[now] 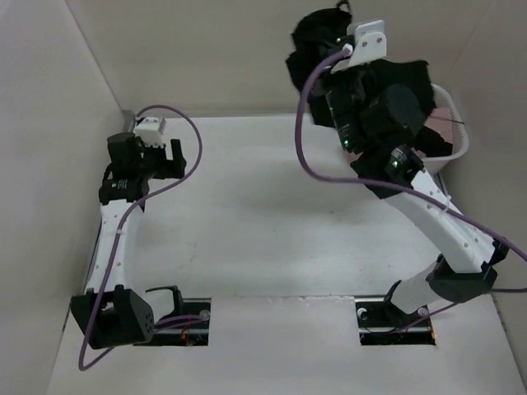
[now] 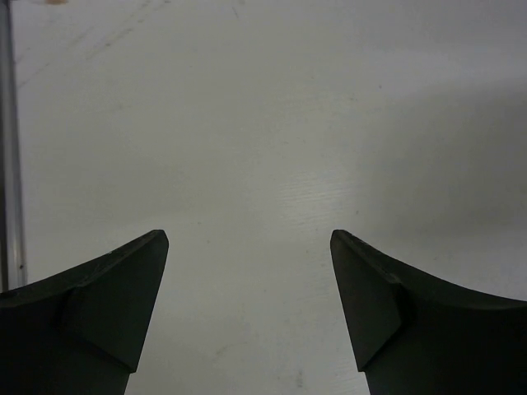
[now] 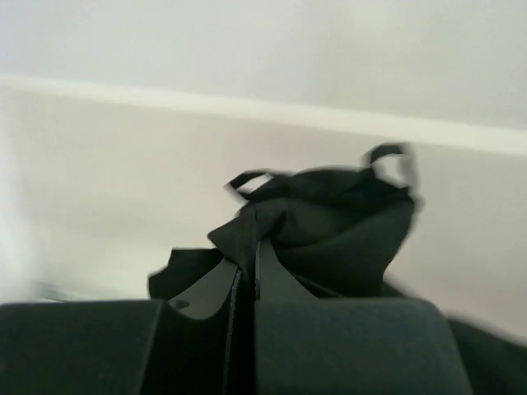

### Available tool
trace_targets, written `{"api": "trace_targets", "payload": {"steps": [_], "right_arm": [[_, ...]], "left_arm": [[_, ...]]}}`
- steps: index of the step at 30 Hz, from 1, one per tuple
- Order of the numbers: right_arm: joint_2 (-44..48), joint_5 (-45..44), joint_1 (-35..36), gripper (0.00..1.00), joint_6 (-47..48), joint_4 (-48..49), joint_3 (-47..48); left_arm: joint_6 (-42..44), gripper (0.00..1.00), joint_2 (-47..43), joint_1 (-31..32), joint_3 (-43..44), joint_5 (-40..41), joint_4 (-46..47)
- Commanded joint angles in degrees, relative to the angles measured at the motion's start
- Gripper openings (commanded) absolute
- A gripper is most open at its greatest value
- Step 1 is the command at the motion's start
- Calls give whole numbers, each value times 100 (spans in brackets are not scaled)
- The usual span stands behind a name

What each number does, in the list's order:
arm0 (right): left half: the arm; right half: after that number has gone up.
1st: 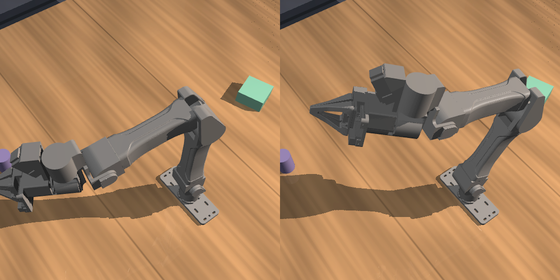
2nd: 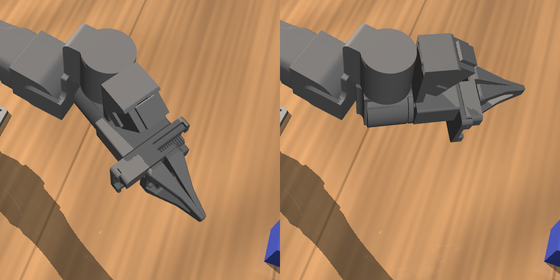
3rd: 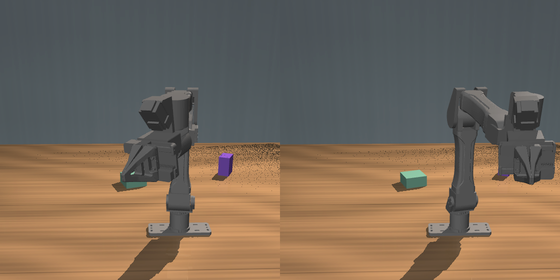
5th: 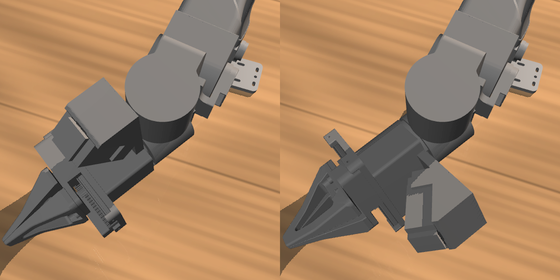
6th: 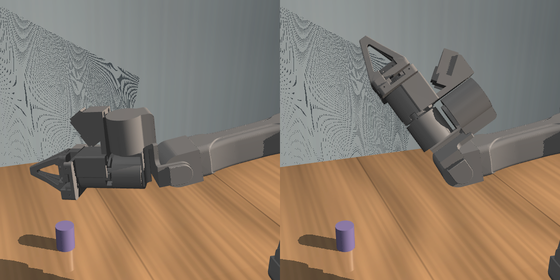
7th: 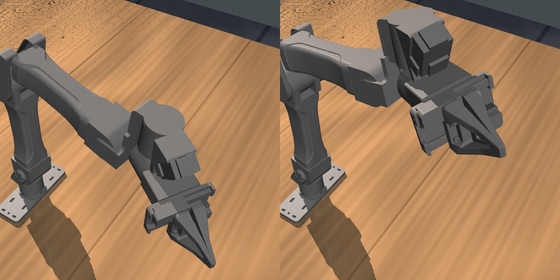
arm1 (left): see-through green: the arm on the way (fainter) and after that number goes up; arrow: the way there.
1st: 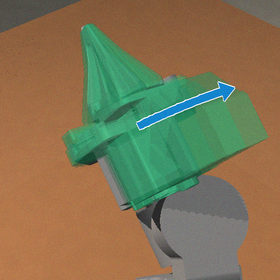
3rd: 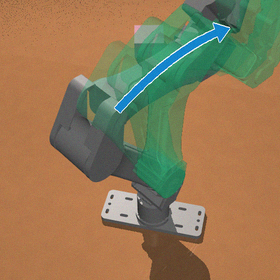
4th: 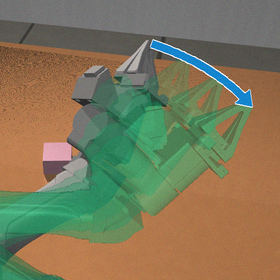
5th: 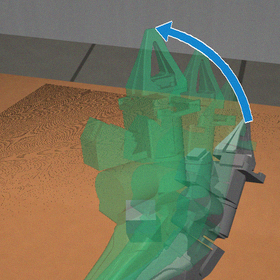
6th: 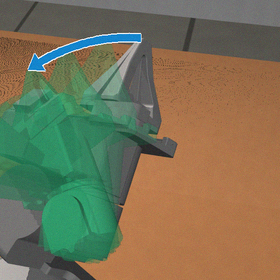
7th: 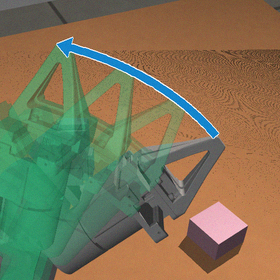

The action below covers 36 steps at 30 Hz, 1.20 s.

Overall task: Fold and stack the trousers
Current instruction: Move the trousers to the center of the board

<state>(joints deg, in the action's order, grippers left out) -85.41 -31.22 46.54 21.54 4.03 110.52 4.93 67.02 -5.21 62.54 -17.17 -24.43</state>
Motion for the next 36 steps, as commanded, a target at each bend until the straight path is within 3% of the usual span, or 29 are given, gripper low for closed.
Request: {"api": "trace_targets", "payload": {"steps": [1, 5, 11, 13, 14, 16, 18, 19, 22, 28, 31, 36], "right_arm": [[7, 503, 779, 0, 1194, 2004, 812], [-222, 311, 1054, 1, 1081, 1944, 604], [-117, -489, 940, 12, -542, 1452, -1661], [-99, -499, 948, 29, -1429, 1076, -2374], [-116, -281, 948, 49, -1903, 769, -2612], [-221, 988, 948, 79, -2573, -213, -2764], [-336, 1863, 940, 100, -3162, -1374, -2676], [-284, 1848, 931, 100, -3469, -1718, -2798], [644, 1296, 730, 100, -4182, -1564, -3981], [2422, 749, -105, 100, -6501, -2291, -6127], [2398, 1029, -378, 100, -7162, -2233, -6928], [1862, 1671, -669, 100, -7515, -1099, -7501]], "left_arm": [[-361, 81, -461, -379, -49, -129, 351], [-361, 84, -664, -660, 100, -138, 526], [-247, 86, -515, -933, 311, -138, 658], [-177, 86, -419, -1047, 390, -138, 606], [-124, 86, -375, -1100, 399, -138, 579], [60, 86, -339, -1162, 408, -138, 536], [359, 86, -304, -1144, 390, -94, 430], [551, 86, -287, -1136, 381, -94, 317], [1306, 86, -181, -891, 338, -129, -315], [3170, 82, -23, 137, -355, 502, -1871], [3558, 81, 73, 944, -1084, 1161, -2031], [3340, 81, 346, 2071, -1990, 2015, -1365]]}}
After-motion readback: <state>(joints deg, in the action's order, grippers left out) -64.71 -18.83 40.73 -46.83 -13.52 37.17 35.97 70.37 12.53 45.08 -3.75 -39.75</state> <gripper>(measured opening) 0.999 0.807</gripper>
